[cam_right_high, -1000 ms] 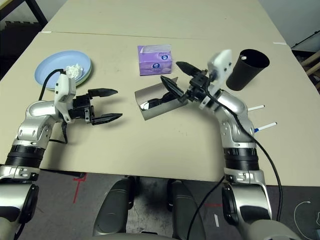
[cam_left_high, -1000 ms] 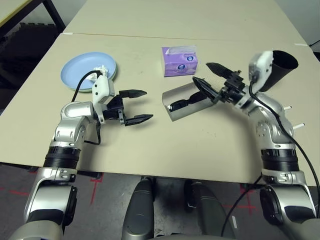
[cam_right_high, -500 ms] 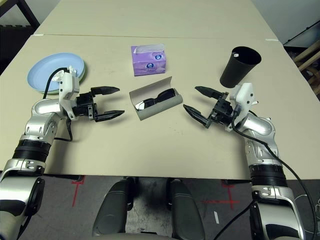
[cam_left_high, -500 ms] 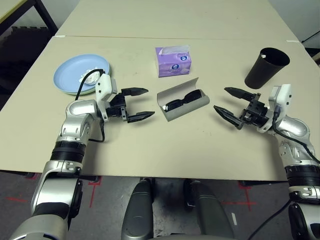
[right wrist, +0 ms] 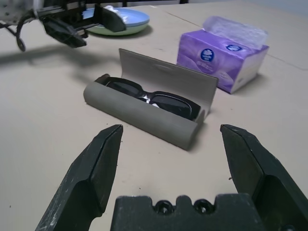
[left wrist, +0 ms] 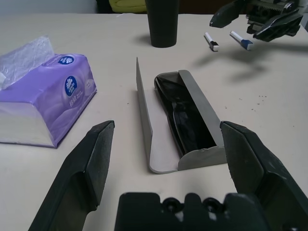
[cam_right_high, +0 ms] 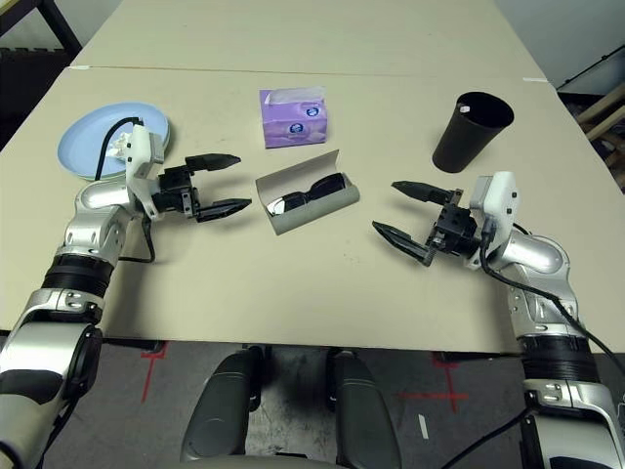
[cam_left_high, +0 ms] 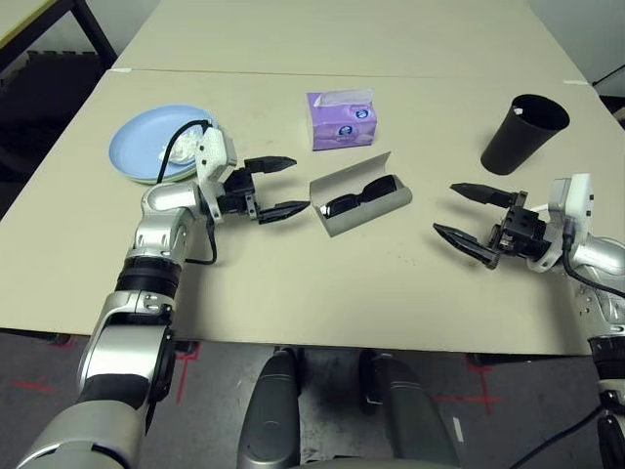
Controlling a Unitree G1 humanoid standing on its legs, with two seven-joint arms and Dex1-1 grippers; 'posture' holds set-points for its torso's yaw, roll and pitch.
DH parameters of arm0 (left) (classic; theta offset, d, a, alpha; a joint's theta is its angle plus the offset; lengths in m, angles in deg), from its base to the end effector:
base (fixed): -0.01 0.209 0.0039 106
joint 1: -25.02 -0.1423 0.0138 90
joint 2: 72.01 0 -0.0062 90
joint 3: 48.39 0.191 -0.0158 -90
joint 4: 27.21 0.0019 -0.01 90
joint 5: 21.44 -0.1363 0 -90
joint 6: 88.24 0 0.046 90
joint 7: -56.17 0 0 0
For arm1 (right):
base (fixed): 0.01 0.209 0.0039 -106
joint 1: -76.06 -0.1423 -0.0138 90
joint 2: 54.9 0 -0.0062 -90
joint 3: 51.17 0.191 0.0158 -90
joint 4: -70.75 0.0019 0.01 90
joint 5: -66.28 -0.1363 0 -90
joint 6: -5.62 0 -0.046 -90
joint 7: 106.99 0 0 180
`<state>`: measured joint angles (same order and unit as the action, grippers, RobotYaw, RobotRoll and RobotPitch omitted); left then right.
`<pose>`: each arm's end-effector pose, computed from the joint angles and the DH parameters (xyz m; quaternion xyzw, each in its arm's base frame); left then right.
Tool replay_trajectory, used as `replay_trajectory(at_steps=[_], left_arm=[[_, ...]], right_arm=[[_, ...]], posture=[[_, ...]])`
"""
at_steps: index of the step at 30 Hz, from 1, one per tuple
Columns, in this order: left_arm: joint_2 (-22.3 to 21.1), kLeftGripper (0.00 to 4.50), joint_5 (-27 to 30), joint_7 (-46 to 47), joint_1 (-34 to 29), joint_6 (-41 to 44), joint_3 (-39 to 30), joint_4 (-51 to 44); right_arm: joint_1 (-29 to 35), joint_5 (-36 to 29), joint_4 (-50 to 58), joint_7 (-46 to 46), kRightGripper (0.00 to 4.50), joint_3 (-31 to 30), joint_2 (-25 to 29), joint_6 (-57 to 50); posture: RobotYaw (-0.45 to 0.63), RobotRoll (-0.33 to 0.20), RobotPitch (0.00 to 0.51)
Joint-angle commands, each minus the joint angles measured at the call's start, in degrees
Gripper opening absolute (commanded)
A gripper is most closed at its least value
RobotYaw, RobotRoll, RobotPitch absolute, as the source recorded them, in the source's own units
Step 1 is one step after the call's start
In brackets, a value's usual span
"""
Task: Organize and tidy the items on the table.
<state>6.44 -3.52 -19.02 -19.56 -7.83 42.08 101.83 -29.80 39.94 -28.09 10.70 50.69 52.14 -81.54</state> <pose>0.3360 0.2347 0.1626 0.1450 -0.0831 -0.5689 0.8052 0.2457 -0.2888 0.1293 -0.1040 -0.1034 0.4288 0.8914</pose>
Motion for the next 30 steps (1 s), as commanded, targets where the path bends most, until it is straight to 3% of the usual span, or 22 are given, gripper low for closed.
replay_trajectory(at_steps=[1,5,8,18,30], left_arm=[[0.73,4.50,-0.20,-1.01,1.10,-0.72,-0.32,1.20],[0.79,4.50,-0.37,-1.38,1.65,-0.81,-0.44,2.08],[0.80,3.86,-0.33,-1.58,1.94,-1.07,-0.76,2.85],[1.23,0.02,-0.93,-0.40,3.65,-2.39,-2.34,8.56],[4.40,0.02,-4.17,3.84,8.63,-4.94,-2.26,18.39]], right_arm=[[1.46,-2.20,3.48,3.13,4.48,1.20,-0.83,-3.01],[1.66,-2.01,4.99,4.17,4.48,0.26,-1.10,-3.65],[1.67,-1.60,5.51,4.16,4.50,-0.33,-0.94,-3.57],[1.87,-1.81,8.16,4.95,4.50,-0.74,-0.90,-4.79],[1.88,-2.04,9.66,5.66,4.50,-0.92,-1.34,-6.01]], posture=[[0.12,0.000,0.203],[0.12,0.000,0.203],[0.12,0.000,0.203],[0.10,0.000,0.210],[0.09,0.000,0.217]])
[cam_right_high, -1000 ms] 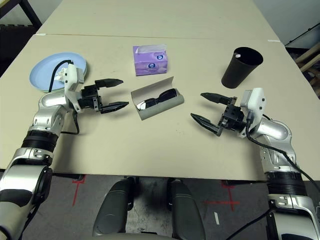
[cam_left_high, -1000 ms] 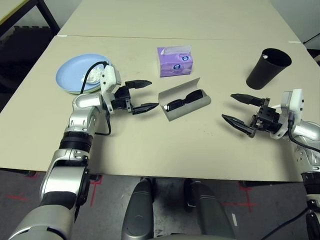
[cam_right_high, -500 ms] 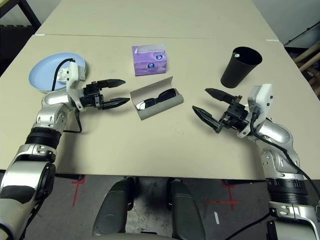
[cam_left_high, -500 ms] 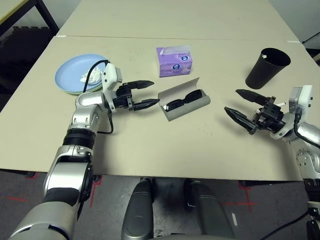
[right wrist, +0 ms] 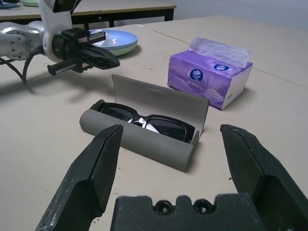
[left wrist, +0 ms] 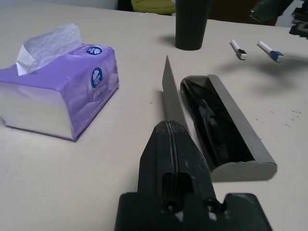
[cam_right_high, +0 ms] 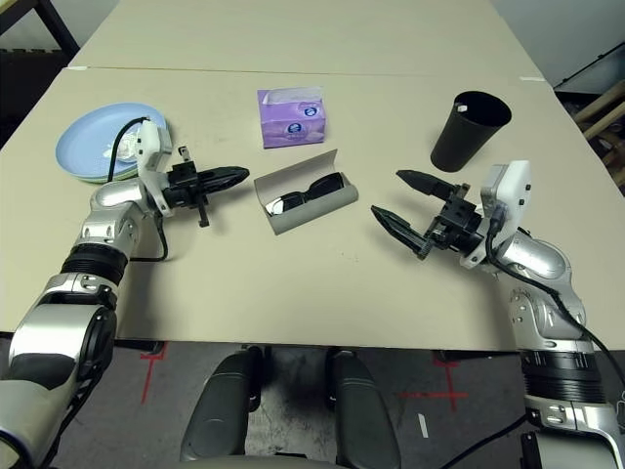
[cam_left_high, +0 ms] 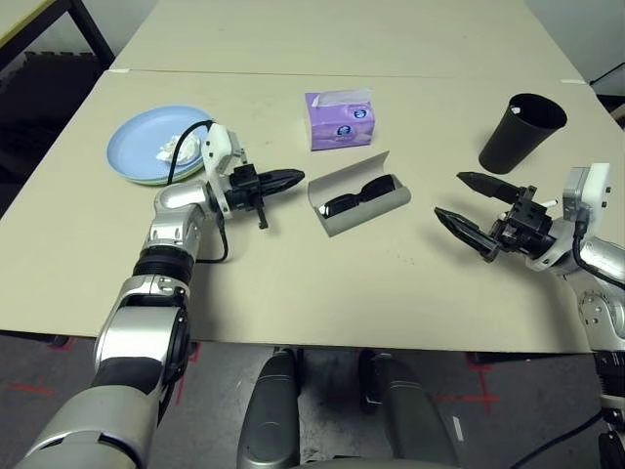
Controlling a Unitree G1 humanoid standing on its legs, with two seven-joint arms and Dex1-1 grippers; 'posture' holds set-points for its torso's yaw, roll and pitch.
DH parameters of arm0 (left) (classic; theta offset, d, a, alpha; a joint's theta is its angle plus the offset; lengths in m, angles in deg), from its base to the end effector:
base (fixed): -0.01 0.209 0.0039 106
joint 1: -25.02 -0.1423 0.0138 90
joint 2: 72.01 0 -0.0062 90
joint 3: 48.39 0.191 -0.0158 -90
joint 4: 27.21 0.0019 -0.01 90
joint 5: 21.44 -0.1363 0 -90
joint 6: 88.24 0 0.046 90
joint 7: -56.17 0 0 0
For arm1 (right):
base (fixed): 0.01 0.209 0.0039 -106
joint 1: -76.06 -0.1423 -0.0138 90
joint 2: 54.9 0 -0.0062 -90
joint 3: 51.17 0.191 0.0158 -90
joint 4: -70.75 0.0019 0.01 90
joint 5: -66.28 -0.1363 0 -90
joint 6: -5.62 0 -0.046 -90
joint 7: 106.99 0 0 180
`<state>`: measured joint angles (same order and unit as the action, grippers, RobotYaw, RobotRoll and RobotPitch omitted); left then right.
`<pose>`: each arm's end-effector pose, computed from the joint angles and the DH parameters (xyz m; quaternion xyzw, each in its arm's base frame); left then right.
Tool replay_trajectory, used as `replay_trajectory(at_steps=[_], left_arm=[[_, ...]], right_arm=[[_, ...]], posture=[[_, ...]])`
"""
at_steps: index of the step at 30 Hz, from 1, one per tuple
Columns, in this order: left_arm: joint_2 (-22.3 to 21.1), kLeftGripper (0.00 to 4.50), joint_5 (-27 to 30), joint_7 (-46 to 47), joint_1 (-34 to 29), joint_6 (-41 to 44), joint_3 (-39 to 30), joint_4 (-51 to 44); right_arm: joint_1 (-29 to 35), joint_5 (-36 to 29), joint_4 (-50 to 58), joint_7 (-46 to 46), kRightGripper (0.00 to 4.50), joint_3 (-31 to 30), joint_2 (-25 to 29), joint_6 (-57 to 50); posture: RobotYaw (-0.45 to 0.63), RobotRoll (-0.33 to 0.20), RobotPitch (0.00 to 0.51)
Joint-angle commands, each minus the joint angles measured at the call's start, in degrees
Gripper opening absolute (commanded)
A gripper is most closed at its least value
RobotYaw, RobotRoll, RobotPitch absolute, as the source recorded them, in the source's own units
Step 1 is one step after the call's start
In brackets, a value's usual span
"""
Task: Organize and tidy the items on the table.
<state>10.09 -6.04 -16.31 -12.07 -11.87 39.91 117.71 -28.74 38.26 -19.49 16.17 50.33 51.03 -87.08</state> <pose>0.3535 0.2267 0.1556 0.1043 -0.0722 -0.5354 0.8350 0.2417 -0.2723 0.1406 -0.0881 -0.1217 0.4202 0.8949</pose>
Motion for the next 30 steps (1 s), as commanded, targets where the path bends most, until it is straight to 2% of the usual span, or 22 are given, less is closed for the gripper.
replay_trajectory(at_steps=[1,12,30], left_arm=[[0.99,0.02,-1.96,1.71,1.61,-1.09,-0.12,3.37],[3.36,0.02,-2.92,-0.03,1.60,-0.89,0.50,3.83],[3.95,0.02,-1.61,-4.55,-5.71,6.77,1.71,-8.04]], right_arm=[[1.01,-0.37,1.36,0.34,4.50,-0.61,-0.38,-0.50],[2.01,-0.26,1.72,0.49,4.50,-0.22,-0.37,-0.37],[1.57,-0.02,-0.40,0.10,4.50,-0.37,-1.39,1.26]], posture=[[0.09,0.000,0.217],[0.08,0.000,0.217],[0.09,0.000,0.216]])
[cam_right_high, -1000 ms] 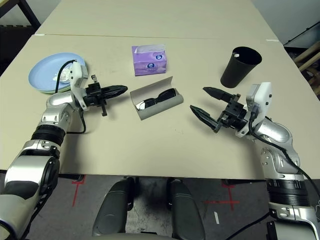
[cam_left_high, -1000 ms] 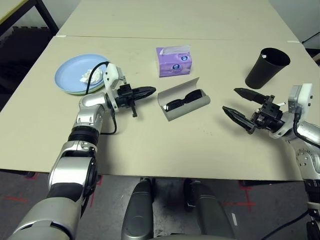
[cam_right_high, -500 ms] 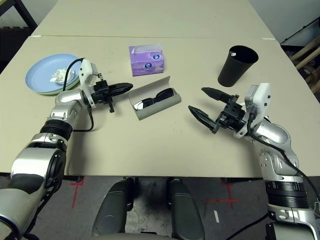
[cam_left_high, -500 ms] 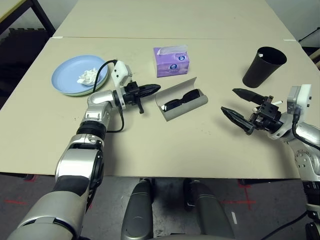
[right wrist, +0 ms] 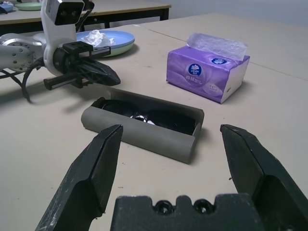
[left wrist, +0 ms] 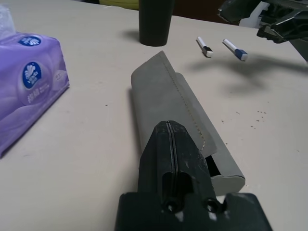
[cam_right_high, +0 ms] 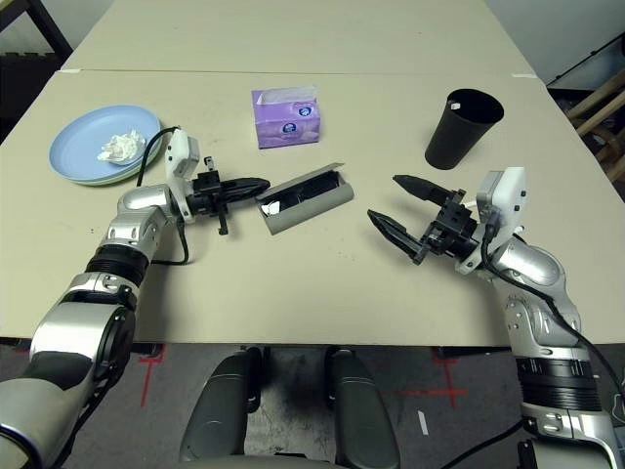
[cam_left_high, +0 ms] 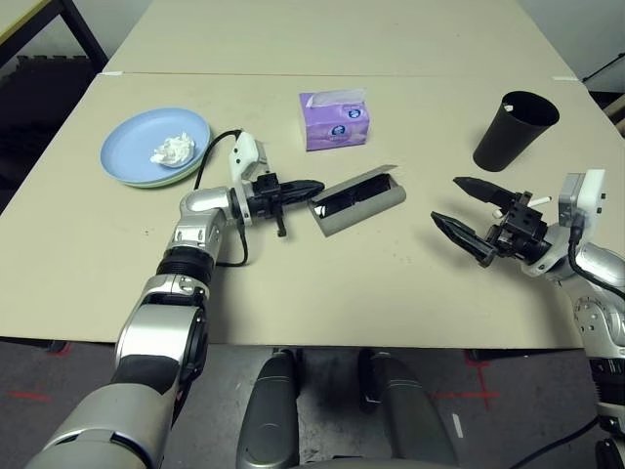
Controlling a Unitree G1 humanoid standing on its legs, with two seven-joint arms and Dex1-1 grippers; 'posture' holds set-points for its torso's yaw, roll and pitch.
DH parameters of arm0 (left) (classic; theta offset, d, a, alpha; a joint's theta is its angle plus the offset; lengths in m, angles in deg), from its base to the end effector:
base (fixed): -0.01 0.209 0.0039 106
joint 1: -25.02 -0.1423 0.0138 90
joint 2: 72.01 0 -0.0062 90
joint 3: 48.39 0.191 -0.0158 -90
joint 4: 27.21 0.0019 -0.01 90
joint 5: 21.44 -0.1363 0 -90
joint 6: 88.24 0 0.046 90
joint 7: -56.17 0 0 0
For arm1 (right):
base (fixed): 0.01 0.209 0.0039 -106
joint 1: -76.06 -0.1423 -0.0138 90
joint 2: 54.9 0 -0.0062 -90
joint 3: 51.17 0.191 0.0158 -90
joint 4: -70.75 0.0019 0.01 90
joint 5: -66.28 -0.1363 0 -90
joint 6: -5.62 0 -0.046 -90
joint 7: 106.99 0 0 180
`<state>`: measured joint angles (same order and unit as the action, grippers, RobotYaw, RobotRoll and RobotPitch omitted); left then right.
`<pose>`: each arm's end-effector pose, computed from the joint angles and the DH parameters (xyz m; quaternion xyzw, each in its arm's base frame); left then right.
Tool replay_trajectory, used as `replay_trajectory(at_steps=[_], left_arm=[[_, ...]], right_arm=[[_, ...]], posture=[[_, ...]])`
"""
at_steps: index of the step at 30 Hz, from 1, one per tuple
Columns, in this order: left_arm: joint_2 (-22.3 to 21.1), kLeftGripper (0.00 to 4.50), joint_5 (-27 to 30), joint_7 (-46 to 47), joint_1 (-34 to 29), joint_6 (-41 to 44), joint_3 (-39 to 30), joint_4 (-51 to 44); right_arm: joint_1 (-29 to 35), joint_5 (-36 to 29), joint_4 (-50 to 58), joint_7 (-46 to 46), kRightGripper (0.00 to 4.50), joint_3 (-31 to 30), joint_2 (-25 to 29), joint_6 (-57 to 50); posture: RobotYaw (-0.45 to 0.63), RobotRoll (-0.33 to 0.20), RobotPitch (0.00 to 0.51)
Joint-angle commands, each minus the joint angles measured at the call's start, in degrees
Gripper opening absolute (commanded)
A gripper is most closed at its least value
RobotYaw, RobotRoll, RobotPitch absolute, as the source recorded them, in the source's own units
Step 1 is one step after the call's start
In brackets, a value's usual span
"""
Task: Organize and tidy the items on the table.
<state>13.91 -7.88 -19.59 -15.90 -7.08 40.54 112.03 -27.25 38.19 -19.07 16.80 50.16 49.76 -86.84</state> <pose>0.3494 0.2055 0.1381 0.0832 -0.0421 -0.5881 0.8034 0.2383 -0.2695 0.1326 -0.0747 -0.1186 0.4167 0.8982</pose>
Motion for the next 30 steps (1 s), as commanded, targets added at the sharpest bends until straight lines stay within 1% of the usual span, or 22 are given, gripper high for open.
replay_trajectory(at_steps=[1,6,10,19,23,30], left_arm=[[0.26,0.02,0.68,-1.27,-2.45,3.15,0.99,-3.61],[-0.24,0.02,0.84,-2.03,-6.70,6.46,2.42,-10.37],[-0.71,0.02,0.54,-1.19,-7.68,8.23,3.09,-12.44],[-2.62,0.02,-2.58,0.13,-7.19,8.44,5.64,-12.28],[-3.29,0.02,-2.95,0.56,-6.25,8.16,6.03,-11.46],[-5.61,0.02,-4.68,0.70,-5.25,8.91,7.56,-12.06]], right_arm=[[0.09,0.06,-1.05,-0.62,4.50,-0.17,-0.14,1.27],[0.16,0.04,-2.12,-1.07,4.50,-0.19,-0.36,2.44],[-0.10,0.35,-2.64,-1.82,4.50,-0.62,-0.18,3.38],[-0.83,0.48,-3.15,-2.13,4.50,-1.22,-0.13,4.29],[-0.88,0.48,-3.61,-2.17,4.50,-1.12,-0.07,4.62],[-1.05,0.61,-4.70,-2.35,4.50,-1.03,0.07,5.36]], posture=[[0.09,0.000,0.215],[0.09,0.000,0.215],[0.10,0.000,0.213],[0.10,0.000,0.207],[0.10,0.000,0.205],[0.10,0.000,0.203]])
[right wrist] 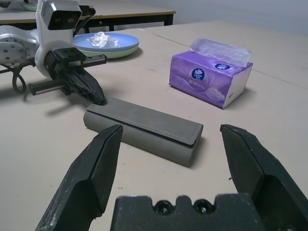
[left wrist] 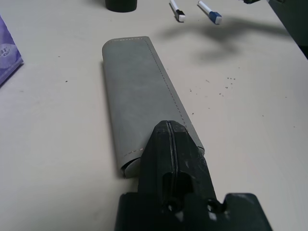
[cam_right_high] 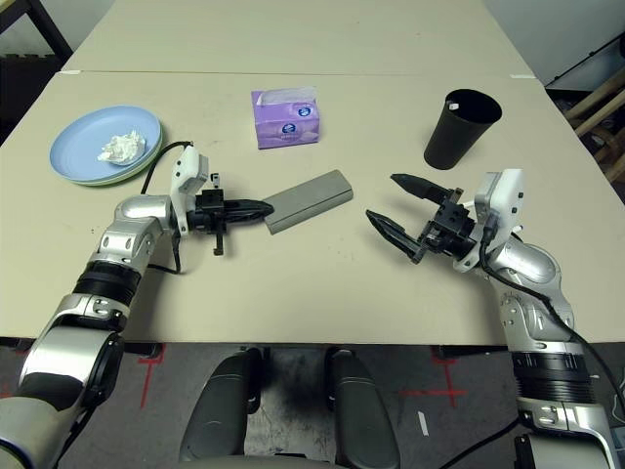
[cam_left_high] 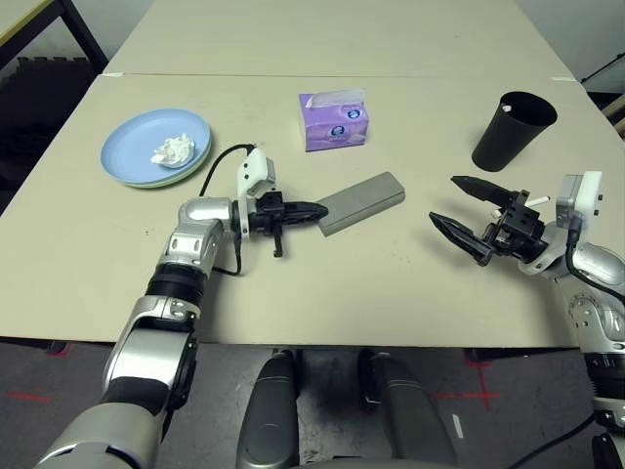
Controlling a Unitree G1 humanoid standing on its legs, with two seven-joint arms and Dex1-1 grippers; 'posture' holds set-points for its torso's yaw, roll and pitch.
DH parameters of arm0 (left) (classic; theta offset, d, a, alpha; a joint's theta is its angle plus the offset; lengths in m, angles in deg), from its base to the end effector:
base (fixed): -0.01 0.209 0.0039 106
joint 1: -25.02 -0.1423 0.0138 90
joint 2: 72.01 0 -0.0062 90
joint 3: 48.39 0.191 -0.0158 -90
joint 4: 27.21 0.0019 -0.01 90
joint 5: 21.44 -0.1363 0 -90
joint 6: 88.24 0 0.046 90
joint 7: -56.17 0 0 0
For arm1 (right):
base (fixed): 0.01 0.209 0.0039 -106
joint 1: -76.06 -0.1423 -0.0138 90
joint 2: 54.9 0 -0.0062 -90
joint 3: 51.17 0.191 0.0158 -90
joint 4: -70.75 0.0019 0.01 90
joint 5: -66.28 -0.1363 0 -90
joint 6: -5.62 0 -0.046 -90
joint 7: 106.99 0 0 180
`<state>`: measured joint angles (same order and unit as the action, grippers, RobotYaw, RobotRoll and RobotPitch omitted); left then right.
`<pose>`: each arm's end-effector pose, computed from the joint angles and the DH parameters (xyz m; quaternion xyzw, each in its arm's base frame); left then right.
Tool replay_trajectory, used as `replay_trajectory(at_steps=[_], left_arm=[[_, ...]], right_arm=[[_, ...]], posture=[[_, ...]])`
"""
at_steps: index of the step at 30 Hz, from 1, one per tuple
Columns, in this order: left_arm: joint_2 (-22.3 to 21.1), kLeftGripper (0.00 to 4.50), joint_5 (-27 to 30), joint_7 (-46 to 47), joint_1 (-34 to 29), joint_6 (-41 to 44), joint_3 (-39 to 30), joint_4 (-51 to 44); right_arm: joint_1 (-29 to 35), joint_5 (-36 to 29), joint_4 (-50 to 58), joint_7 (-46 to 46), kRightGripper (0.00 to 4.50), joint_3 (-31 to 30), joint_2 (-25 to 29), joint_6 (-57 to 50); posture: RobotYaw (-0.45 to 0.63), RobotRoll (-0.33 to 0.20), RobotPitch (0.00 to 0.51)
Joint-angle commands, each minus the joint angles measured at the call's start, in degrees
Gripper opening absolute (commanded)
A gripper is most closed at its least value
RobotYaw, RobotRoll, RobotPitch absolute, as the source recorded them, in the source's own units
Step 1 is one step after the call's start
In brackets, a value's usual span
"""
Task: Organize and tidy the items on the table.
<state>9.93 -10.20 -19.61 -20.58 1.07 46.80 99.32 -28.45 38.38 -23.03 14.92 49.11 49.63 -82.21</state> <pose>0.3385 0.2051 0.1446 0.1420 0.0193 -0.6120 0.7778 0.2432 -0.2707 0.1281 -0.0831 -0.1313 0.4254 0.8916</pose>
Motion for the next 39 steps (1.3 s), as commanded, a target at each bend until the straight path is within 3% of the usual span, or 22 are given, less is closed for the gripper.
replay_trajectory(at_steps=[1,14,22,26,34,39], left_arm=[[-1.91,0.02,-2.37,0.81,-0.49,0.70,1.30,0.54],[-3.41,0.02,-0.92,0.28,-0.61,1.14,0.97,-2.43],[-0.76,0.02,6.57,0.06,2.38,0.78,-5.55,-3.04],[-0.68,1.30,7.72,-1.63,2.63,1.24,-5.37,-5.02],[-1.97,4.48,6.19,-9.45,1.46,0.02,-0.80,-7.27],[-0.81,4.48,5.96,-11.36,1.27,-3.27,0.30,-5.91]], right_arm=[[0.13,0.44,-0.89,-0.49,4.50,-0.02,0.18,0.86],[-0.64,0.98,-1.33,-0.14,4.50,-1.00,-0.44,1.02],[-0.69,1.18,-3.23,-1.00,4.50,-0.65,-0.51,2.23],[-0.95,1.04,-4.53,-1.56,4.50,-0.56,-0.48,3.05],[-2.09,2.17,-7.19,-3.32,4.50,-0.84,0.80,4.46],[-2.62,7.55,-8.44,-0.28,4.50,-2.37,3.18,2.93]], posture=[[0.10,0.000,0.203],[0.12,0.000,0.201],[0.12,0.000,0.196],[0.12,0.000,0.194],[0.10,0.000,0.199],[0.09,0.000,0.208]])
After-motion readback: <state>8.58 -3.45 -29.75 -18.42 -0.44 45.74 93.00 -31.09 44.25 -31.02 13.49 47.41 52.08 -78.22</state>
